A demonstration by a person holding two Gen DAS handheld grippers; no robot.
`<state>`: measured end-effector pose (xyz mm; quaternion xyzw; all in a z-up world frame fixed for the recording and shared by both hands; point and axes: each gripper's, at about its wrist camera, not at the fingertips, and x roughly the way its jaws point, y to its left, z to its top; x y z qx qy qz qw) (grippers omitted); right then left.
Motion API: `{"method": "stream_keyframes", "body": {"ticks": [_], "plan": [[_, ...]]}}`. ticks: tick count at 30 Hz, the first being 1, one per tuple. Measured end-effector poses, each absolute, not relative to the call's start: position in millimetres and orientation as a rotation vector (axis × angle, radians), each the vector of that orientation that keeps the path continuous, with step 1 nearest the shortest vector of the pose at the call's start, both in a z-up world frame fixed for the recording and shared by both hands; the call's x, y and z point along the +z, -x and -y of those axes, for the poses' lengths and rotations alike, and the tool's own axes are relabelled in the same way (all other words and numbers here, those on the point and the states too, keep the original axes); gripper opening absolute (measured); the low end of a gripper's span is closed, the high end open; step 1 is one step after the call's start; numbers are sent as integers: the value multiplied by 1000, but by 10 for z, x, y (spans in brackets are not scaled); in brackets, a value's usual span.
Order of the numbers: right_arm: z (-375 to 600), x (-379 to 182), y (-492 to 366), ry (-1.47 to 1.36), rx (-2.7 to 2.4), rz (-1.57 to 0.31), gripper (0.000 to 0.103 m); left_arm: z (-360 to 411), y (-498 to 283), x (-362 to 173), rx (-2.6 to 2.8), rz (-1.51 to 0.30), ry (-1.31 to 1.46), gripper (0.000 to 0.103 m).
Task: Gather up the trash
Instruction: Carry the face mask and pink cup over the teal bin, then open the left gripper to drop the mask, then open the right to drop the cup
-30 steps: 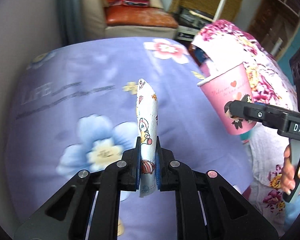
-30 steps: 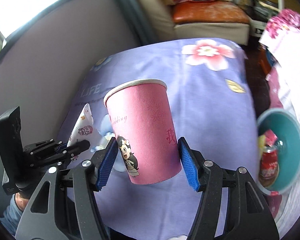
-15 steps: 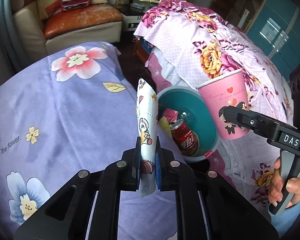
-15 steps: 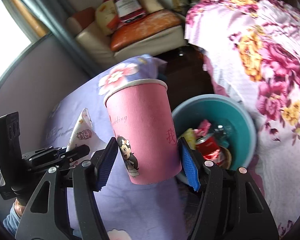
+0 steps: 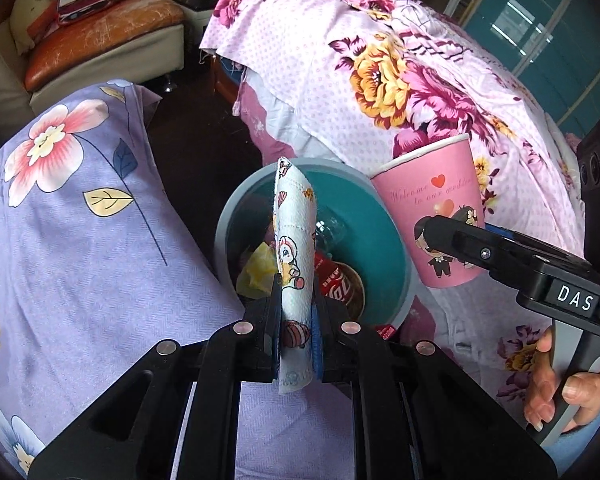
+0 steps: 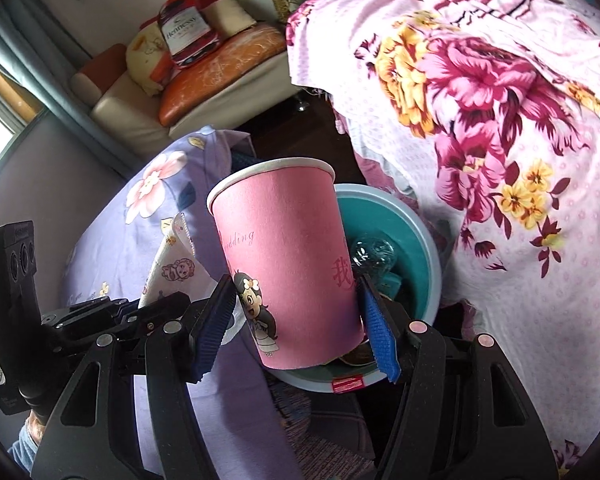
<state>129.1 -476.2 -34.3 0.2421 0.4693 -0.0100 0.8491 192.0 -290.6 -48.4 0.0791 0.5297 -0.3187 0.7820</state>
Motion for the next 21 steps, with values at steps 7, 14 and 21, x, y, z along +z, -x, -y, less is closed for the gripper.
{"method": "stream_keyframes", "body": {"ticks": [7, 14, 21], "plan": [[4875, -445, -1276, -524, -49, -992, 59, 3031, -2016, -640, -685, -1177, -183, 21], [4941, -473, -1254, -531, -70, -994, 59, 3049, -2012, -609, -634, -1128, -203, 88], [4939, -483, -1262, -534, -74, -1000, 59, 2928, -2032, -611, -589, -1142, -195, 94]]}}
